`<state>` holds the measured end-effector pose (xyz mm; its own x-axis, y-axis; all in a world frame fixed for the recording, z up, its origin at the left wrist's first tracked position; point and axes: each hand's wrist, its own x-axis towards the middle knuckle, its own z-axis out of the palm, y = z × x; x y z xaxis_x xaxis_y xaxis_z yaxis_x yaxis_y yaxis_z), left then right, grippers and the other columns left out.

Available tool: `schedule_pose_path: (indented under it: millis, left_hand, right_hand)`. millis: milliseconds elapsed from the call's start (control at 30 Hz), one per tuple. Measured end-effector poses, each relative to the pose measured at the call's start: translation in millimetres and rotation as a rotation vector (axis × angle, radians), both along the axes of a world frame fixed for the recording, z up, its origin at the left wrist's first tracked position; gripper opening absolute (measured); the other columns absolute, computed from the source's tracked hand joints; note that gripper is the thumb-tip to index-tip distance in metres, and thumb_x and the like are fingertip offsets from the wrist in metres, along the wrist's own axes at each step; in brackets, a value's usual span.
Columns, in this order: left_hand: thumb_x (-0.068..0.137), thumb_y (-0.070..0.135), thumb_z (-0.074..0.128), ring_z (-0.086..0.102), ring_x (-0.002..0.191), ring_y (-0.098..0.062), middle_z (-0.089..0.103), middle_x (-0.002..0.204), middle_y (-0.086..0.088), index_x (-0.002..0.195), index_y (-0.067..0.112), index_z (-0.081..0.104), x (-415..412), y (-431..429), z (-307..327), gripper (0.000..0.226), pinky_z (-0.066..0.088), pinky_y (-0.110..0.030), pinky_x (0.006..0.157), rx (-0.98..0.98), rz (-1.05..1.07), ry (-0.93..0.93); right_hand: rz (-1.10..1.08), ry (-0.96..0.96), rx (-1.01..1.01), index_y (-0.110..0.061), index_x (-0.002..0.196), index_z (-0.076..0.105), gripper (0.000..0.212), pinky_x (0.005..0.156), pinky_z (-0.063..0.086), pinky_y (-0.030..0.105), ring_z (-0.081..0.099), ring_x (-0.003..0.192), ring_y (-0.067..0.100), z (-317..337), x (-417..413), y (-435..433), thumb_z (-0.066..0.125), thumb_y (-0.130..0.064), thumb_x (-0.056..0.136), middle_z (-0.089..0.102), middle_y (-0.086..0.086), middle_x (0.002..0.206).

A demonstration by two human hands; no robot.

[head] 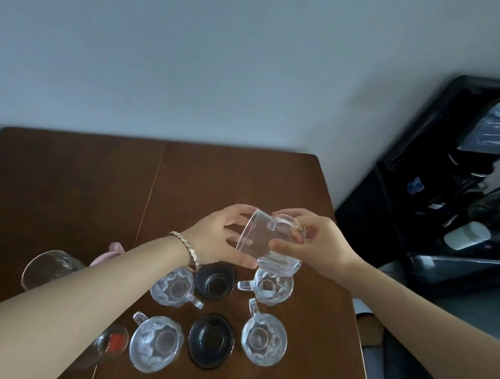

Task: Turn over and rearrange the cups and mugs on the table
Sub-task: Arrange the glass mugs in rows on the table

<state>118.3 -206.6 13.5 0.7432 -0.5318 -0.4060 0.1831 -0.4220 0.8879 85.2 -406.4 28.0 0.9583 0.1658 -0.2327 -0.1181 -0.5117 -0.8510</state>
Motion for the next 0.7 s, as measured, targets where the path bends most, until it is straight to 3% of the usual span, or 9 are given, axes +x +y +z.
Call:
schedule_pose_path:
  millis: [67,133,200,267,333,433,567,633,700]
  left_hand:
    - [0.059,0.006,0.086,0.061,0.110,-0.012,0.052,0.115,0.014,0.105,0.048,0.043,-14.1,-4.0,6.2,0.075,0.054,-0.040,0.094,-0.020,0.007,-0.043]
    - [0.058,0.010,0.087,0.058,0.110,-0.012,0.050,0.116,0.013,0.101,0.050,0.043,-28.2,-10.3,12.6,0.074,0.056,-0.036,0.091,0.051,-0.016,-0.179]
    - [0.060,0.015,0.085,0.054,0.110,-0.009,0.046,0.121,0.009,0.108,0.045,0.041,-41.9,-18.9,18.8,0.073,0.056,-0.026,0.087,0.145,-0.045,-0.320]
    - [0.061,0.019,0.084,0.050,0.109,-0.006,0.041,0.120,0.010,0.121,0.035,0.039,-53.7,-28.2,22.3,0.077,0.050,-0.014,0.084,0.212,-0.081,-0.424]
    - [0.061,0.021,0.083,0.047,0.111,-0.006,0.039,0.117,0.012,0.129,0.030,0.039,-63.2,-38.2,23.9,0.082,0.047,-0.014,0.088,0.252,-0.129,-0.498]
    - [0.061,0.023,0.082,0.045,0.121,-0.011,0.040,0.124,0.011,0.135,0.028,0.038,-76.0,-54.7,20.8,0.086,0.045,-0.026,0.100,0.268,-0.194,-0.540]
    - [0.069,0.023,0.079,0.042,0.126,-0.012,0.035,0.139,0.005,0.142,0.030,0.028,-83.0,-65.9,18.5,0.090,0.043,-0.027,0.101,0.307,-0.305,-0.492]
    - [0.078,0.026,0.071,0.043,0.126,-0.014,0.035,0.143,0.005,0.142,0.030,0.028,-80.6,-58.5,18.3,0.078,0.047,-0.032,0.098,0.412,-0.331,-0.561]
    - [0.085,0.028,0.061,0.050,0.121,-0.015,0.048,0.135,0.004,0.135,0.026,0.042,-76.6,-42.2,16.1,0.053,0.050,-0.036,0.095,0.516,-0.222,-0.575]
  right_hand:
    - [0.038,0.017,0.005,-0.016,0.061,0.066,0.018,0.089,0.055,0.033,0.062,0.104,0.010,14.4,-16.7,-3.9,0.079,-0.017,0.074,0.063,-0.010,0.114]
    - [0.103,0.086,-0.114,-0.018,0.069,0.067,0.018,0.091,0.054,0.035,0.061,0.103,0.010,26.5,-28.4,-8.0,0.076,-0.033,0.074,0.062,-0.009,0.117]
    - [0.125,0.198,-0.237,-0.020,0.077,0.065,0.041,0.089,0.053,0.036,0.063,0.097,0.013,34.1,-37.4,-12.0,0.063,-0.060,0.070,0.067,-0.001,0.107]
    - [0.060,0.337,-0.266,-0.017,0.085,0.062,0.059,0.081,0.056,0.033,0.066,0.086,0.018,34.4,-44.6,-16.3,0.049,-0.072,0.069,0.069,0.008,0.095]
    - [-0.013,0.466,-0.252,-0.013,0.087,0.061,0.051,0.076,0.058,0.030,0.068,0.079,0.019,28.0,-51.0,-20.5,0.050,-0.063,0.081,0.070,0.008,0.087]
    - [-0.082,0.515,-0.299,-0.012,0.074,0.065,0.040,0.075,0.058,0.027,0.069,0.068,0.016,14.1,-61.3,-31.4,0.057,-0.049,0.085,0.072,0.004,0.078]
    - [-0.247,0.536,-0.178,-0.008,0.064,0.059,0.031,0.054,0.052,0.018,0.064,0.047,0.007,-0.9,-78.1,-53.0,0.057,-0.027,0.088,0.065,-0.004,0.050]
    - [-0.376,0.561,-0.115,-0.008,0.055,0.048,0.034,0.041,0.044,0.016,0.062,0.044,0.010,-15.0,-88.2,-62.8,0.057,-0.017,0.086,0.056,-0.005,0.034]
    - [-0.461,0.562,-0.189,-0.008,0.054,0.048,0.035,0.047,0.044,0.019,0.060,0.050,0.018,-33.6,-99.5,-67.2,0.057,-0.022,0.085,0.057,-0.001,0.041]
